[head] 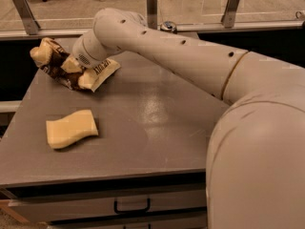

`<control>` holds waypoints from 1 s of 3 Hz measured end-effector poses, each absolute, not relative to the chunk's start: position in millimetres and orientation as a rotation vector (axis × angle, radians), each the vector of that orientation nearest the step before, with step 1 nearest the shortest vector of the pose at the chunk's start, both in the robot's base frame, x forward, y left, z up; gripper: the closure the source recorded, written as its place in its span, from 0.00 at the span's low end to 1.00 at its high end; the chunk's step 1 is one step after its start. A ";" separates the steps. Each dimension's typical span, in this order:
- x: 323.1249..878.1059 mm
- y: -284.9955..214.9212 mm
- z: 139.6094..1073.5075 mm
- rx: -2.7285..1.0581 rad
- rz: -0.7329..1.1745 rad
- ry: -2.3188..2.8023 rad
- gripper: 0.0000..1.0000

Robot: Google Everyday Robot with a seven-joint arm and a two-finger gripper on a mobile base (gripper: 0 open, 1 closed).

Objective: Pick brown chip bag

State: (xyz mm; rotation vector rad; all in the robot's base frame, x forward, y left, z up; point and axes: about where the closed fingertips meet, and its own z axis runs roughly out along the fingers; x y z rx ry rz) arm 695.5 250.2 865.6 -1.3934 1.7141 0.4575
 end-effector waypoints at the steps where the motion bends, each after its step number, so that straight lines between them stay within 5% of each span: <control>1: 695.4 250.1 865.8 -1.393 0.457 1.714 1.00; 3: 695.4 250.2 865.9 -1.393 0.457 1.714 1.00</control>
Offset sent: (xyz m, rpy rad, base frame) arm -0.0939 -0.0585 0.2505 0.1278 -0.5896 -0.0963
